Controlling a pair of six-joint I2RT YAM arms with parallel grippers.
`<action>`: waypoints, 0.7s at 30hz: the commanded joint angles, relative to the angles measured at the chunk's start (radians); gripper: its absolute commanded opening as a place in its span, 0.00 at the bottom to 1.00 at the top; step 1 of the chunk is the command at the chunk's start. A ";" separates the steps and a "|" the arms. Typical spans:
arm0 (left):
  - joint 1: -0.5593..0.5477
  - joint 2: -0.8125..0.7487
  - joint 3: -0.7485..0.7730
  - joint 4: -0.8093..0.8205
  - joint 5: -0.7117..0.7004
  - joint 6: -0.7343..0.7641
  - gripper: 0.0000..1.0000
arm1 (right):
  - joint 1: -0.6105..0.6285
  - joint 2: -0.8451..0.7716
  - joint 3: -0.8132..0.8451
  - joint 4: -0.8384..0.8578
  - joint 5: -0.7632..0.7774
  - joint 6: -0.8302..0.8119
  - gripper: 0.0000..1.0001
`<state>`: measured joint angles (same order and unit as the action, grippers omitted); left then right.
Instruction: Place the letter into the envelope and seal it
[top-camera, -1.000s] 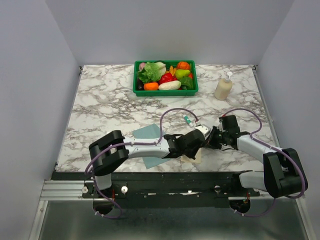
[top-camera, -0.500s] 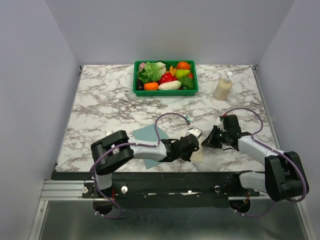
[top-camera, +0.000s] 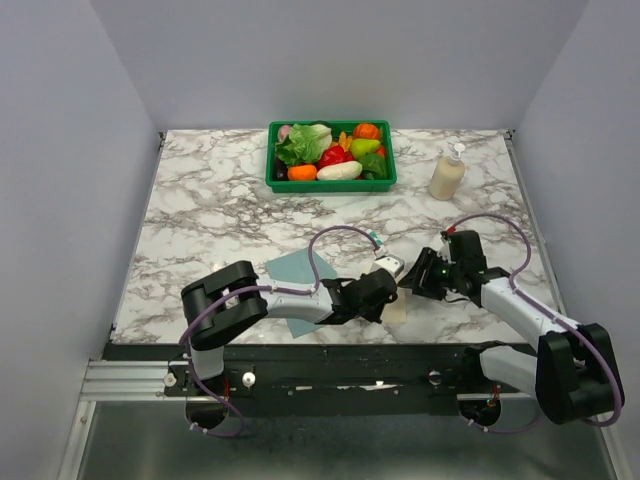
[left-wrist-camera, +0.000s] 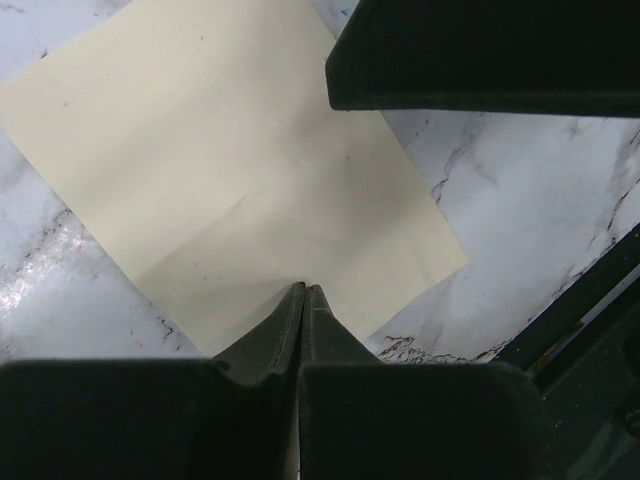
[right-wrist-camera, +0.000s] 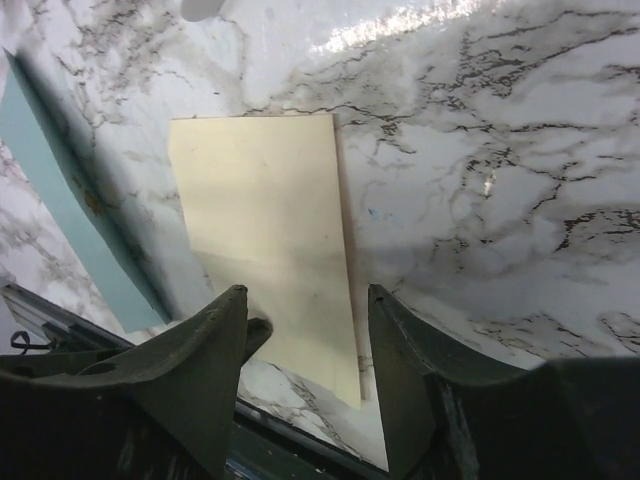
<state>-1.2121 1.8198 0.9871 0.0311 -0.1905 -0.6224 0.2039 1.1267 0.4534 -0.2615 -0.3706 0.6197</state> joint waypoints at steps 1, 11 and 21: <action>0.000 0.039 -0.024 -0.036 0.006 -0.013 0.06 | 0.003 0.050 -0.030 -0.002 0.004 -0.014 0.60; 0.002 0.035 -0.057 0.016 0.033 -0.028 0.00 | 0.003 0.154 -0.070 0.126 -0.135 -0.002 0.60; 0.002 0.035 -0.070 0.020 0.033 -0.031 0.00 | 0.002 0.176 -0.119 0.252 -0.231 0.051 0.57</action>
<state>-1.2118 1.8198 0.9562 0.1020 -0.1856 -0.6437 0.2028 1.2846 0.3820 -0.0055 -0.5732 0.6579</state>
